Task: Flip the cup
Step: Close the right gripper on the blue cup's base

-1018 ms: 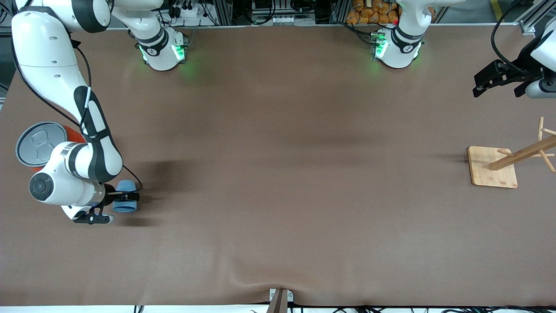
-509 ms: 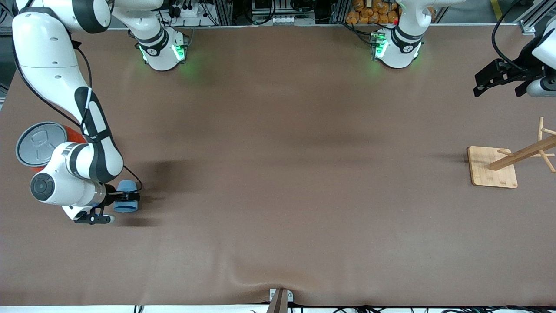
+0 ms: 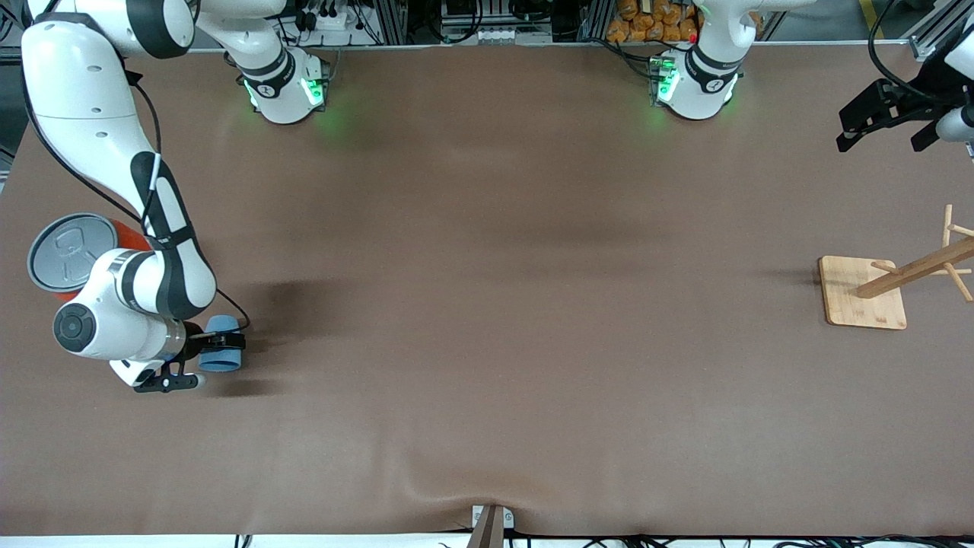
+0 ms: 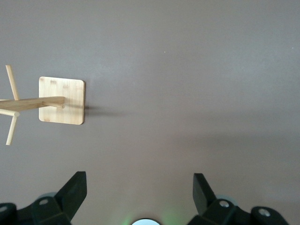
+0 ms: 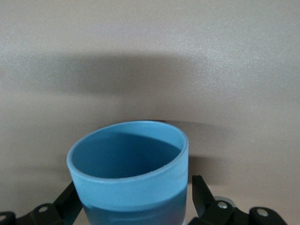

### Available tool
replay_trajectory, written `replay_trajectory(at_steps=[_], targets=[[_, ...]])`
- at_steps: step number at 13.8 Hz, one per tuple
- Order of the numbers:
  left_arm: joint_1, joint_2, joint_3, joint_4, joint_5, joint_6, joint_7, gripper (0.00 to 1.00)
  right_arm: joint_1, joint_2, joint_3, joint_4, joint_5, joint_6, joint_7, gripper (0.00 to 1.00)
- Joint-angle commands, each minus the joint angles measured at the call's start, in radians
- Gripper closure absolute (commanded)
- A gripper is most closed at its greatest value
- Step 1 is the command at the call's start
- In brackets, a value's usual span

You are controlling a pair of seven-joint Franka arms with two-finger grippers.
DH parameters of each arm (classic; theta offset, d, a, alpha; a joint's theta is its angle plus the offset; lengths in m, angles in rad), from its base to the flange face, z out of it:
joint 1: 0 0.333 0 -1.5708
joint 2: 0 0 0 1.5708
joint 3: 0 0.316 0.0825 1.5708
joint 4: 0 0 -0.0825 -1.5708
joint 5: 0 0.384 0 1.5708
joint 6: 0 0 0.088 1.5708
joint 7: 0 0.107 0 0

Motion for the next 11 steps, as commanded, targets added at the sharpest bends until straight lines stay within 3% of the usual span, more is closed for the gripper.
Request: replay_trajectory(at_steps=[1, 3, 5, 6, 7, 11], targets=[[0.006, -0.022, -0.005, -0.026, 0.011, 0.009, 0.005, 0.00, -0.002, 0.007, 0.002, 0.010, 0.015, -0.007, -0.026, 0.00], [0.006, -0.019, -0.005, -0.026, 0.011, 0.010, 0.005, 0.00, -0.002, 0.009, 0.002, 0.010, 0.015, -0.008, -0.023, 0.01], [0.006, -0.015, -0.005, -0.026, 0.011, 0.012, 0.005, 0.00, -0.002, 0.009, 0.002, 0.010, 0.015, -0.014, -0.025, 0.34], [0.006, -0.015, -0.005, -0.027, 0.012, 0.012, 0.007, 0.00, -0.002, 0.007, 0.003, 0.013, 0.016, -0.043, -0.032, 0.47], [0.006, -0.015, -0.005, -0.026, 0.012, 0.012, 0.007, 0.00, -0.001, 0.006, 0.003, 0.016, 0.016, -0.059, -0.051, 0.53], [0.017, -0.019, 0.004, -0.018, 0.011, 0.015, 0.008, 0.00, 0.009, -0.008, 0.003, 0.069, 0.018, -0.140, -0.112, 0.57]])
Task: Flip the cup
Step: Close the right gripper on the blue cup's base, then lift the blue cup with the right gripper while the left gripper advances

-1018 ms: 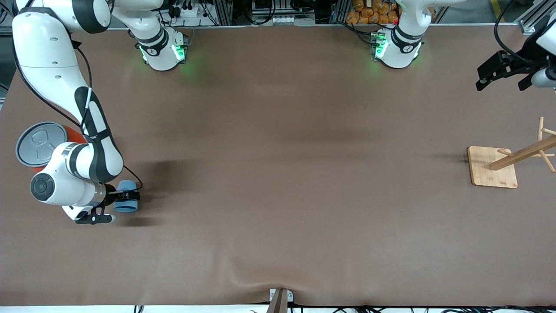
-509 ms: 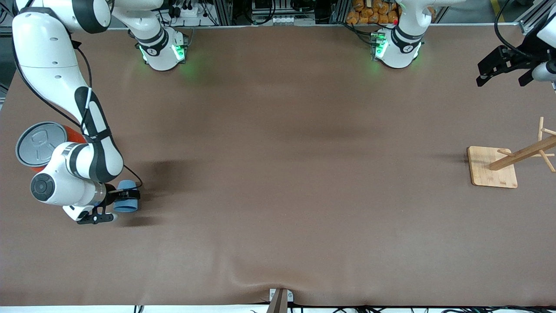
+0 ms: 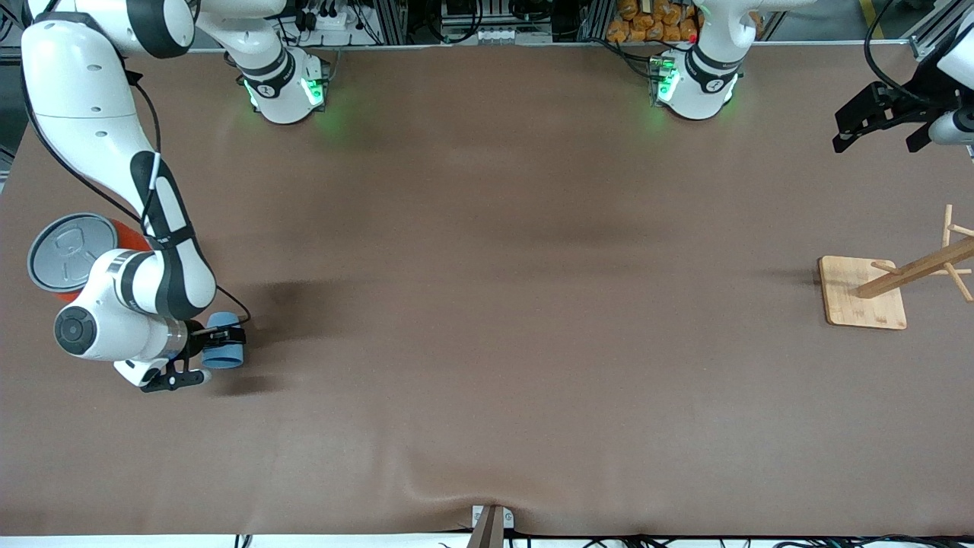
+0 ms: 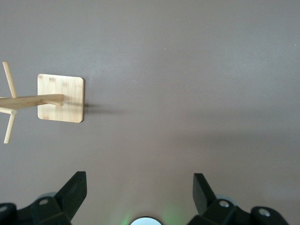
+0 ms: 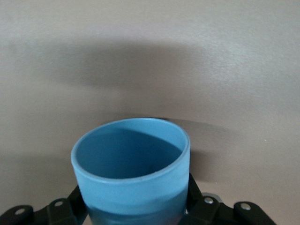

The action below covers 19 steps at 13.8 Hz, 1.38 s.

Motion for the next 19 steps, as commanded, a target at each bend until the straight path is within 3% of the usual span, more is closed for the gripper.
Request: replay_trajectory(at_steps=[1, 4, 9, 14, 17, 19], targets=[[0.040, -0.014, 0.003, 0.000, 0.008, 0.013, 0.019, 0.00, 0.006, -0.009, 0.002, 0.105, 0.016, -0.143, -0.031, 0.57], [0.063, 0.006, 0.003, -0.004, 0.005, 0.034, 0.020, 0.00, 0.030, -0.009, 0.002, 0.250, 0.016, -0.326, -0.032, 0.57], [0.102, 0.024, 0.003, -0.010, 0.003, 0.052, 0.022, 0.00, 0.101, -0.014, 0.014, 0.310, 0.022, -0.345, -0.176, 0.57], [0.106, 0.075, 0.001, 0.000, -0.017, 0.056, 0.022, 0.00, 0.101, -0.009, 0.227, 0.311, 0.043, -0.322, -0.297, 0.57], [0.103, 0.127, 0.001, 0.000, -0.064, 0.062, 0.005, 0.00, 0.127, -0.003, 0.296, 0.310, 0.045, -0.256, -0.369, 0.56], [0.103, 0.157, 0.001, -0.003, -0.066, 0.062, 0.004, 0.00, 0.208, -0.003, 0.298, 0.308, 0.043, -0.200, -0.431, 0.55]])
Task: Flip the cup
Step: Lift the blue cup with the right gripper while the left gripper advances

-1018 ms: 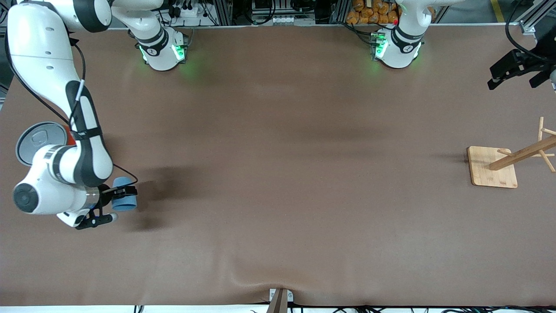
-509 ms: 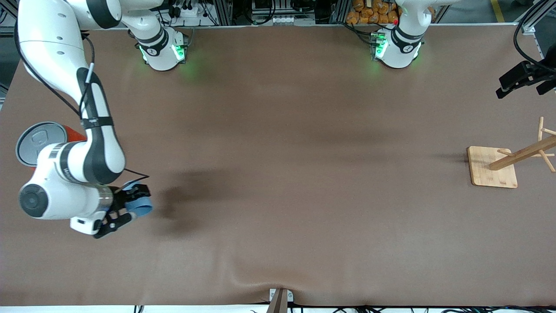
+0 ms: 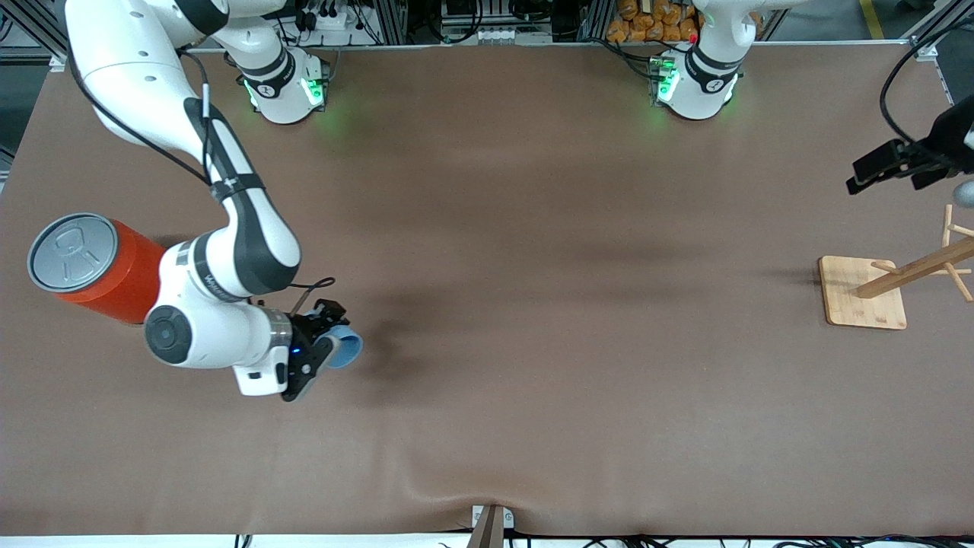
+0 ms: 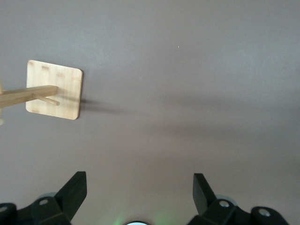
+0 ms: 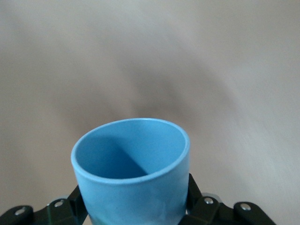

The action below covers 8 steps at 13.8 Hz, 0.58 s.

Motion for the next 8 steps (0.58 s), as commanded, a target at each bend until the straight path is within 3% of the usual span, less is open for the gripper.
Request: replay_trajectory(at_steps=[1, 7, 8], targets=[[0.011, 0.038, -0.006, 0.004, -0.020, 0.002, 0.002, 0.00, 0.094, 0.001, 0.003, 0.005, 0.015, 0.052, -0.095, 0.55], [0.016, 0.081, -0.006, -0.039, -0.055, -0.003, 0.002, 0.00, 0.292, 0.023, -0.001, -0.038, -0.014, 0.274, -0.173, 0.47], [0.037, 0.081, -0.006, -0.052, -0.081, -0.001, 0.004, 0.00, 0.328, 0.038, -0.005, -0.038, -0.064, 0.302, -0.172, 0.47]])
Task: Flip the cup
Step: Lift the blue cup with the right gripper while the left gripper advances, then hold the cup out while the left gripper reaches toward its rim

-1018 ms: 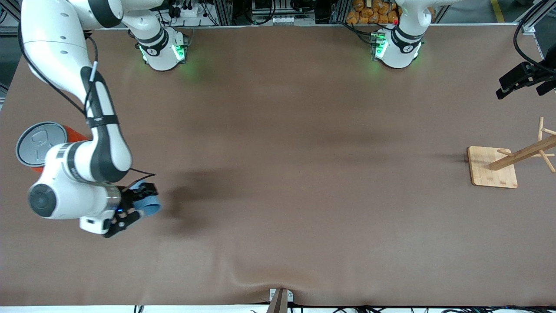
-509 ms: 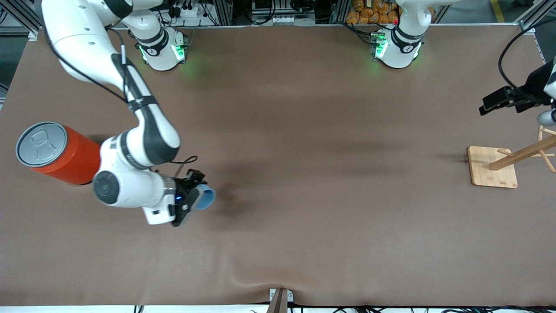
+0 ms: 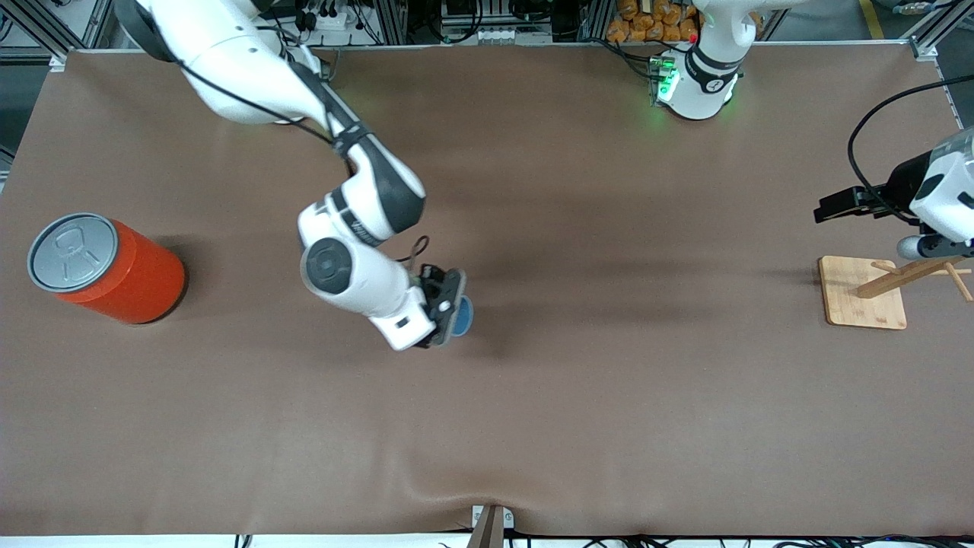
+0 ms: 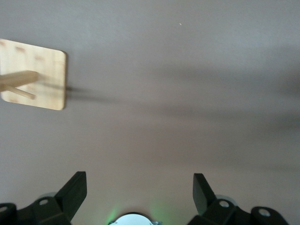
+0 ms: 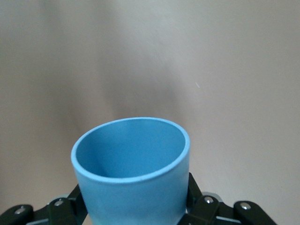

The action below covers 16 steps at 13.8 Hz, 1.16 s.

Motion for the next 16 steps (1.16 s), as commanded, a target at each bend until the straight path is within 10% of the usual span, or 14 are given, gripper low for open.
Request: replay_trajectory(at_steps=[1, 13, 16], targets=[[0.054, -0.013, -0.006, -0.039, -0.071, 0.004, 0.018, 0.00, 0.087, 0.035, -0.012, -0.006, -0.119, 0.082, -0.016, 0.47], [0.131, 0.046, -0.010, -0.258, -0.323, 0.189, 0.045, 0.00, 0.239, 0.152, -0.086, -0.035, -0.260, 0.307, 0.091, 0.40], [0.126, 0.095, -0.029, -0.284, -0.365, 0.252, 0.148, 0.00, 0.240, 0.152, -0.086, -0.059, -0.340, 0.356, 0.090, 0.00]])
